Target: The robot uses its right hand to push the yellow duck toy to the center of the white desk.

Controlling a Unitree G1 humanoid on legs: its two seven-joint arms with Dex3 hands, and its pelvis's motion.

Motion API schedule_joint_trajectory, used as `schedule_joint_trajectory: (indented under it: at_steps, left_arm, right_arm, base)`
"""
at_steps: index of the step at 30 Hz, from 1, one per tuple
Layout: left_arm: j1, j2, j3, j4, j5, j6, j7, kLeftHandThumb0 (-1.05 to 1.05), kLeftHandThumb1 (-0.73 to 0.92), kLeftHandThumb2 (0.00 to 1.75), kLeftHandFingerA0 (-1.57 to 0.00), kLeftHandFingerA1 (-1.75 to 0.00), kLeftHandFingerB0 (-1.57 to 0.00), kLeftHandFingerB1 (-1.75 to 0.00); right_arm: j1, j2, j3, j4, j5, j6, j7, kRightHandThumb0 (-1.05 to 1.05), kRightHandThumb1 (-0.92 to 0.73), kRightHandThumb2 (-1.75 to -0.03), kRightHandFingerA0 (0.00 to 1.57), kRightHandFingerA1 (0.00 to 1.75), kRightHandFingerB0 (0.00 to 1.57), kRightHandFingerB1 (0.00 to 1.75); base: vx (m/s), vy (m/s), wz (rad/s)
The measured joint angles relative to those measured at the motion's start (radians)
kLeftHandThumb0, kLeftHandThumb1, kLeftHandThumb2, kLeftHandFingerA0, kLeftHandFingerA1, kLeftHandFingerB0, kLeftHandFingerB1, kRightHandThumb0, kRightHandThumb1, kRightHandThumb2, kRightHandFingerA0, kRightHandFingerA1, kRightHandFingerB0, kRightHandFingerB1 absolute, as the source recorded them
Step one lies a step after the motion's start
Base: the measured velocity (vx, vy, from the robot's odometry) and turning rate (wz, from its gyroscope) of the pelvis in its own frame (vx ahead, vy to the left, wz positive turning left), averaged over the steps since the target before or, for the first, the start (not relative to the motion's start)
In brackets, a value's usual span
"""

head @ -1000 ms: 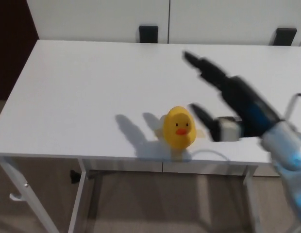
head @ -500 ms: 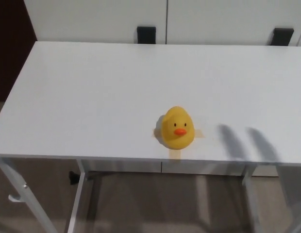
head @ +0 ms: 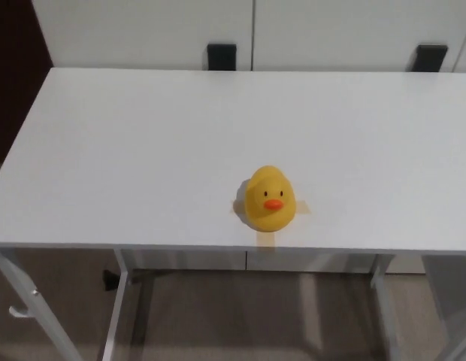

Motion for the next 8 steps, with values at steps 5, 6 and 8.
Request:
schedule_joint_trajectory:
  at_steps: [5, 6, 8]
  left_arm:
    - [0.000, 0.000, 0.003, 0.001, 0.000, 0.000, 0.000, -0.14, 0.59, 0.91, -0.89, -0.87, -0.93, -0.91]
    - [0.000, 0.000, 0.005, 0.001, 0.000, 0.000, 0.000, -0.14, 0.59, 0.91, -0.89, -0.87, -0.93, -0.91]
    - [-0.001, 0.001, 0.008, 0.000, 0.000, 0.000, 0.000, -0.14, 0.59, 0.91, -0.89, -0.87, -0.93, -0.91]
  right_arm:
    - [0.018, 0.001, -0.021, 0.151, 0.011, -0.018, -0.018, -0.16, -0.64, -0.87, 0.46, 0.76, 0.39, 0.59]
    - [0.021, 0.007, -0.033, 0.207, 0.017, -0.026, -0.027, -0.16, -0.64, -0.87, 0.46, 0.76, 0.39, 0.59]
    - [0.022, 0.018, -0.050, 0.261, 0.027, -0.038, -0.034, -0.16, -0.64, -0.87, 0.46, 0.76, 0.39, 0.59]
  base:
    - [0.00, 0.000, 0.00]
    - [0.00, 0.000, 0.00]
    - [0.00, 0.000, 0.00]
